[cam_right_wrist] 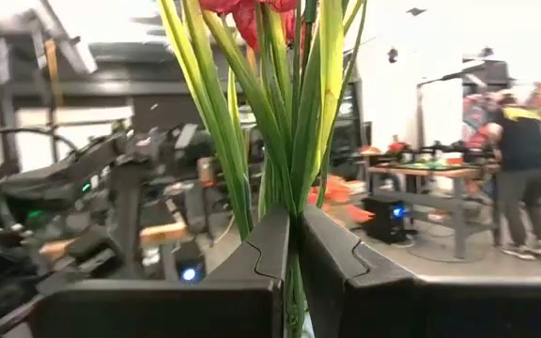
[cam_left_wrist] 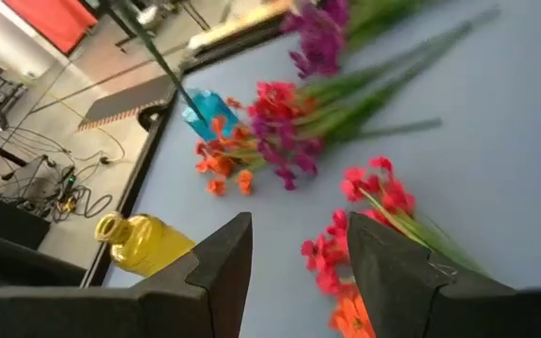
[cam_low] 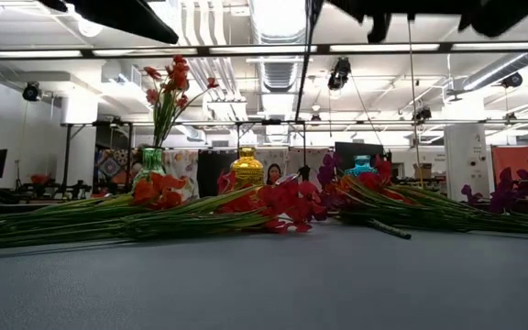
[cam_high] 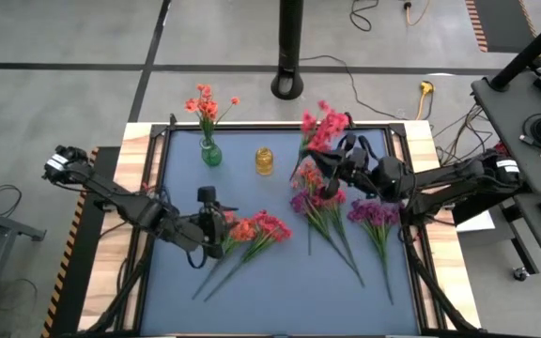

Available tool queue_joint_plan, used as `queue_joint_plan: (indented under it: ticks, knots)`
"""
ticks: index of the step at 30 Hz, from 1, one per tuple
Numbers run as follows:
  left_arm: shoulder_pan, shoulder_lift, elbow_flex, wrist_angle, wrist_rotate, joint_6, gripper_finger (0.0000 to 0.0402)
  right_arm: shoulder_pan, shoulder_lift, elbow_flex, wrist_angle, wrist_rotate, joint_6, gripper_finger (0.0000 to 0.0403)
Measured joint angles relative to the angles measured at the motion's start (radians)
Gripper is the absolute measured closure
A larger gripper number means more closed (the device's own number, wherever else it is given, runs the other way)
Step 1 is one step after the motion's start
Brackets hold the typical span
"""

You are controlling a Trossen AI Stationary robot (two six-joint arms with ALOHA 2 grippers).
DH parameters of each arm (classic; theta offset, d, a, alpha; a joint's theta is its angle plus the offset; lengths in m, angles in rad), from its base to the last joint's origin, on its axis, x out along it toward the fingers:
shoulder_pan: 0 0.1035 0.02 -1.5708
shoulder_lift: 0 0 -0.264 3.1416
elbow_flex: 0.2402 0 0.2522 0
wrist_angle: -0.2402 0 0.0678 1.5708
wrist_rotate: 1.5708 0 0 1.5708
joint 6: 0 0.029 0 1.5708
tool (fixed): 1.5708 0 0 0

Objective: Sort flowers into vase by color
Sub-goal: Put the top left pink flowers into the blue vase

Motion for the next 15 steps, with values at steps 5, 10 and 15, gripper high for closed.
queue_joint_plan:
  ticks: [5,10,15]
  knots:
    - [0.066,-0.121,-0.105,0.094,-0.004,0.004,0.0242,-0.06,0.012,-0.1,0.176,0.0,0.013,0.039]
    - [0.134,-0.198,-0.161,0.143,-0.006,0.005,0.0242,-0.064,-0.024,-0.126,0.164,0.129,-0.065,0.039]
    - [0.15,-0.225,-0.181,0.147,-0.005,-0.022,0.0242,-0.064,-0.102,-0.127,0.062,0.285,-0.113,0.039]
